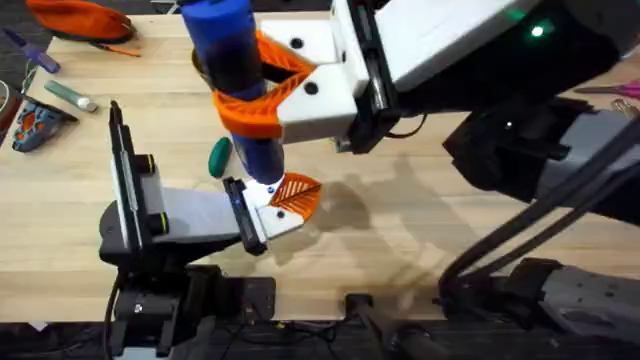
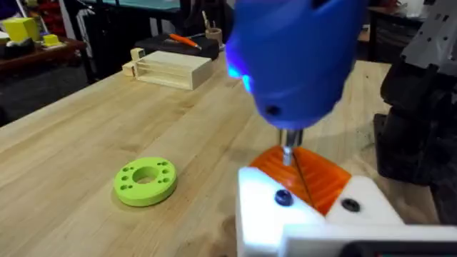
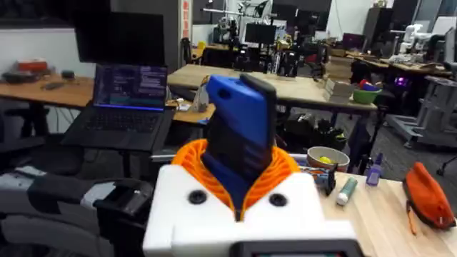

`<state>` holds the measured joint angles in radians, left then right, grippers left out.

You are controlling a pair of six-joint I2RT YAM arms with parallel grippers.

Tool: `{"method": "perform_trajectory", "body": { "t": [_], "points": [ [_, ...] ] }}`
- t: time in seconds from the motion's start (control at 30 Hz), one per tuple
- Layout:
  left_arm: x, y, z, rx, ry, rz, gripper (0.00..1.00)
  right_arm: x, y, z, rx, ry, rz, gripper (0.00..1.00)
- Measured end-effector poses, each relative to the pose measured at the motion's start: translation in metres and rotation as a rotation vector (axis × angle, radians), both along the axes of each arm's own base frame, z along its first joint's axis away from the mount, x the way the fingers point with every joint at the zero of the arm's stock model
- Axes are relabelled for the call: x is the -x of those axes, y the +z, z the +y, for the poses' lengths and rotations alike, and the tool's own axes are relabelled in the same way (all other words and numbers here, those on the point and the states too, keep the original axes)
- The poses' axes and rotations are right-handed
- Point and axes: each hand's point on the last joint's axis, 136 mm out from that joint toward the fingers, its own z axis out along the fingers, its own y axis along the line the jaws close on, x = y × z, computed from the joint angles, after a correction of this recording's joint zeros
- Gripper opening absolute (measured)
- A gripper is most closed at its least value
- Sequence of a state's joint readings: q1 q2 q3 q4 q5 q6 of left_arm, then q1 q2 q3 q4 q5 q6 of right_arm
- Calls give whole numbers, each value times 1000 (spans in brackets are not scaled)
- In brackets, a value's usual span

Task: Pick up the gripper from the table and insert it into the empty holder that is missing its gripper. Then pick up a screw, insert it into the mounting hole, and use the screwdriver to tighten it. Finally, clean up the table by picking up the vegetable and placing it into the bucket.

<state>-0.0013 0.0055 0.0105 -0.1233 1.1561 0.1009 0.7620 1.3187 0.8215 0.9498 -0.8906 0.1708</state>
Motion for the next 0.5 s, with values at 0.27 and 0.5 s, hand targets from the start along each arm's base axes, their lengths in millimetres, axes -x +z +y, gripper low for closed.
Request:
{"method": "perform_trajectory", "body": {
  "t": [0.27, 0.5],
  "points": [
    [0, 0, 0, 0, 0, 0, 13, 5, -11, 3, 25, 46, -32, 22],
    [0, 0, 0, 0, 0, 0, 13, 4, -17, 8, 42, 75, -31, 22]
  ]
}}
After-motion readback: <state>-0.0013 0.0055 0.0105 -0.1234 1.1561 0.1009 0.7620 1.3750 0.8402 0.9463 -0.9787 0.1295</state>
